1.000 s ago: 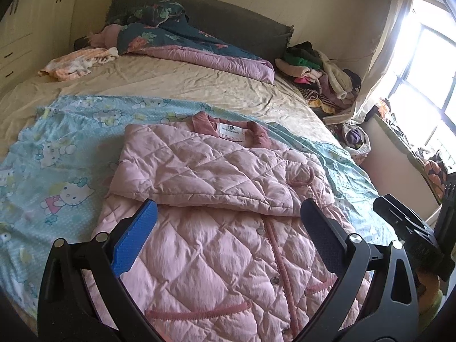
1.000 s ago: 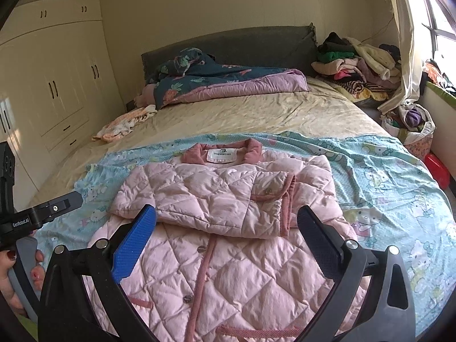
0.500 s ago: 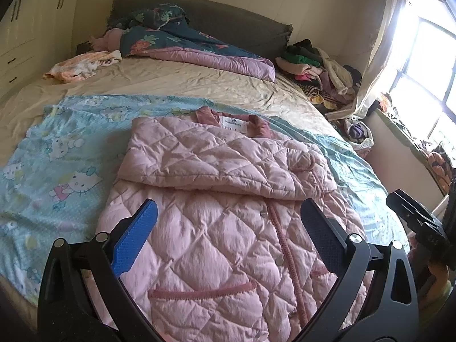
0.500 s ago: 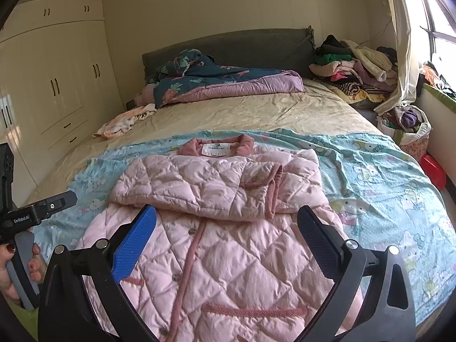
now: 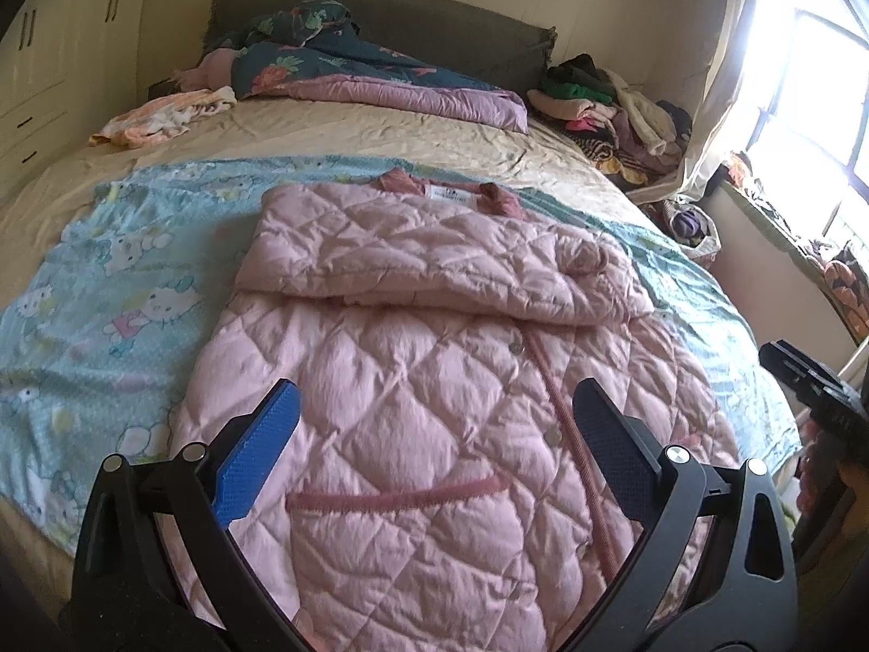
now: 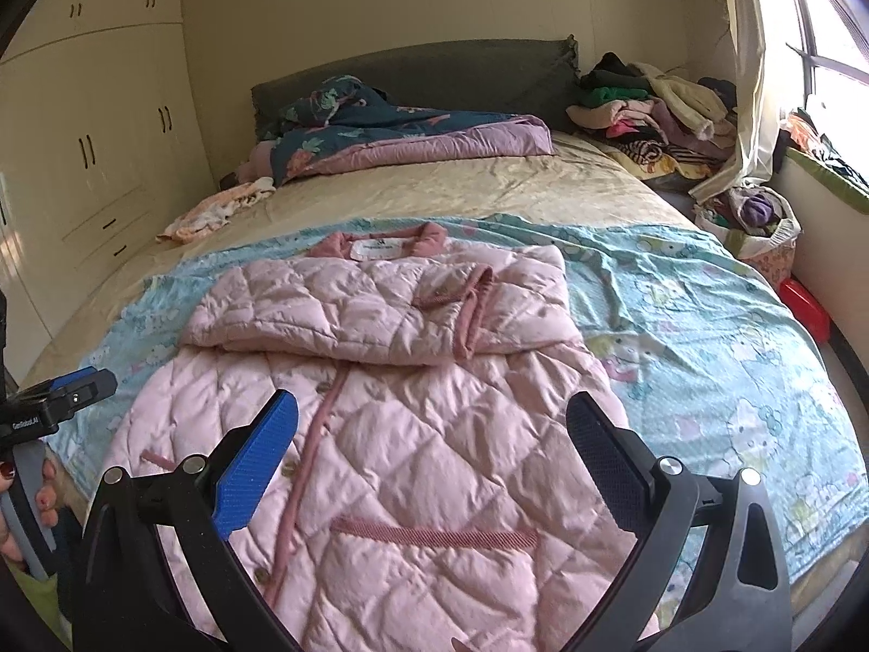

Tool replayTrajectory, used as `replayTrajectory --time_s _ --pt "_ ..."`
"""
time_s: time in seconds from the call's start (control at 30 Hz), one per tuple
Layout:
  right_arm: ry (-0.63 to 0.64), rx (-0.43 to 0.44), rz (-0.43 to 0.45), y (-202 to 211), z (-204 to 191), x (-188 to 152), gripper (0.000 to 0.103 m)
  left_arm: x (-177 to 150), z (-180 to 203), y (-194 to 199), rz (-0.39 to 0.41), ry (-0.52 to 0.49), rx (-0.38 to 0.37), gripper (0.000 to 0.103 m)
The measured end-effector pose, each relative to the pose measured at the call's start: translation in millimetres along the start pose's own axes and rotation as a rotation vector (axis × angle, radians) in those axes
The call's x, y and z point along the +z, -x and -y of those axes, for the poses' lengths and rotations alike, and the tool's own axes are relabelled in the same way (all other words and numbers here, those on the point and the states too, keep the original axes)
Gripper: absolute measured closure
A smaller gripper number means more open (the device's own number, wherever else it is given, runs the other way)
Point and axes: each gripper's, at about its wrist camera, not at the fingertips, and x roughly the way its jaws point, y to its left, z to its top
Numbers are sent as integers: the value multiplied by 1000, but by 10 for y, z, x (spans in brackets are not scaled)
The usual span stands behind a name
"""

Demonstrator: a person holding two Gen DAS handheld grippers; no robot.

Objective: Fold large clothes

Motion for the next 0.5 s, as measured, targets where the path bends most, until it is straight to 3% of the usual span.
replayTrajectory --time_s 0.5 --pt "-1 -51 -72 22 214 -355 4 -427 -257 -21 -56 18 55 9"
